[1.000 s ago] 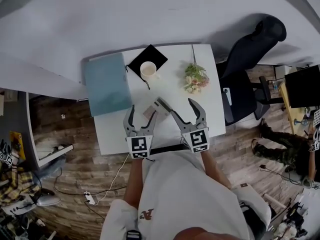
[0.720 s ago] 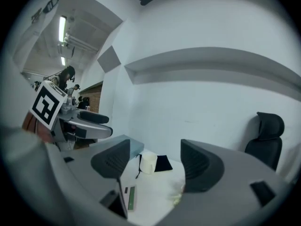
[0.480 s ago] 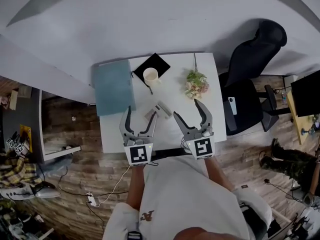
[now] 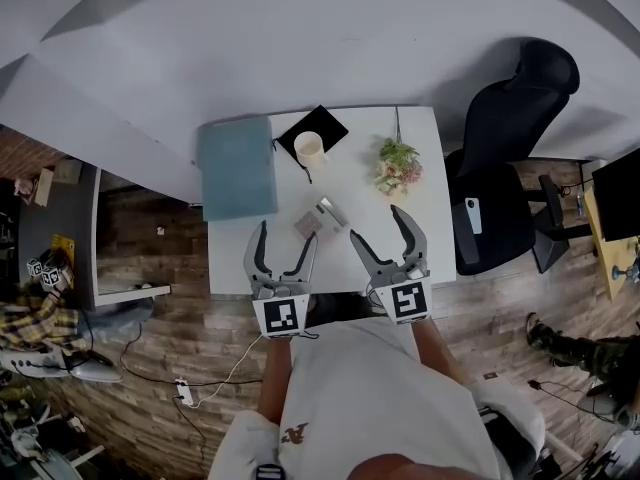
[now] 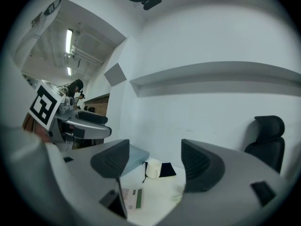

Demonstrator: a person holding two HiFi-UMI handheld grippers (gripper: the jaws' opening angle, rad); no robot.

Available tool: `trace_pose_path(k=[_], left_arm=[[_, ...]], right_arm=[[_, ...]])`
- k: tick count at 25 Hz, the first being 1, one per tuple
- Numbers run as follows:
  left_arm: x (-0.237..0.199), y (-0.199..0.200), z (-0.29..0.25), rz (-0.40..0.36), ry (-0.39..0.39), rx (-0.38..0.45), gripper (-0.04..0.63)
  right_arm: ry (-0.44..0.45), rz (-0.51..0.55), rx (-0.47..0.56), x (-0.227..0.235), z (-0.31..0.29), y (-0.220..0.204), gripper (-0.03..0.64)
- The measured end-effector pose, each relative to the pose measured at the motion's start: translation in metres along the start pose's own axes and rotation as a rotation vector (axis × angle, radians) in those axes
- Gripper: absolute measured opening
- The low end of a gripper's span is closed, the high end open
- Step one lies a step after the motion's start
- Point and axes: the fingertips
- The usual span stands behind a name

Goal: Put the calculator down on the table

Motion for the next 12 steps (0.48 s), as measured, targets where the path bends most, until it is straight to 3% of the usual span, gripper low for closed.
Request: trace_pose_path(k=[12], left_arm=[[0.0061,0.0054,0.0007,-0.009,-0.009,0.006,0.379]], right_arm=[[-0.001,0.006,-0.002,0.0018,0.0049,0.0022,0.330]])
Point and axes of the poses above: the fingertips, and each gripper's own axes: z backward along the fingers, x to its right, y out of its top, and after that the axes turned 11 degrees about x, right-handed
